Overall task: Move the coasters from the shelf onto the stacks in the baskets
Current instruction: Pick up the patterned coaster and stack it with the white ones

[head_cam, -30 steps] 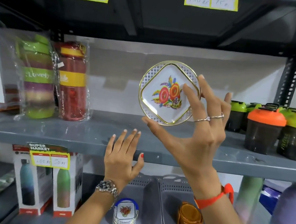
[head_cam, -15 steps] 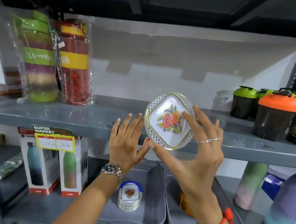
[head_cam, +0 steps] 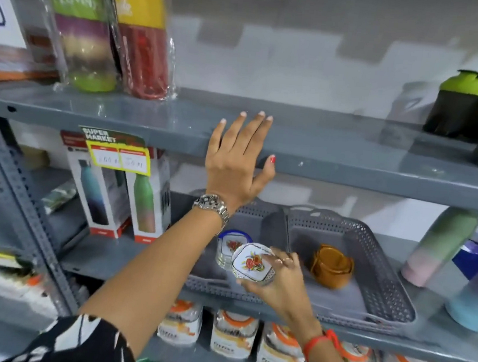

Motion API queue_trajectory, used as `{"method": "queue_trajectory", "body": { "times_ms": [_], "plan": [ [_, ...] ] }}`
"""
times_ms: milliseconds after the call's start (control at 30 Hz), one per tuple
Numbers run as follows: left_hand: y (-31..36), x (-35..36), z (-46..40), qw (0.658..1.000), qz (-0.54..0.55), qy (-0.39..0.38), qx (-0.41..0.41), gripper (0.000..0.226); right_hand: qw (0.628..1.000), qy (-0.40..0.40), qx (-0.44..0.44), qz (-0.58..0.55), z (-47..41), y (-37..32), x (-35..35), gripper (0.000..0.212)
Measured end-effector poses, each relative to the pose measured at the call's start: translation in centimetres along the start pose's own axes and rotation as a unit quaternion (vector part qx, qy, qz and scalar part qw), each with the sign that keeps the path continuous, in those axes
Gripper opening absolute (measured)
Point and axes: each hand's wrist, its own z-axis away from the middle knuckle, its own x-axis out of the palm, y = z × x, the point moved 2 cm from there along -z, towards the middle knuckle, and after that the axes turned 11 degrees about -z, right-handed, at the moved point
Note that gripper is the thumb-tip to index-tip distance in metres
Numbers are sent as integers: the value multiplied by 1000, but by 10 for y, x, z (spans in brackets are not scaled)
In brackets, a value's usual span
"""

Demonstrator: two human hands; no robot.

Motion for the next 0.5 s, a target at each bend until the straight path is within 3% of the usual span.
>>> {"method": "queue_trajectory", "body": {
  "times_ms": [100, 500],
  "plan": [
    [0, 2, 0, 1000, -6, 5, -4, 52, 992, -112, 35, 36, -21, 3, 20, 59],
    [-1, 7, 1, 1000, -19, 10, 1, 56, 990, -108, 84, 20, -71, 8, 76, 80]
  ]
}}
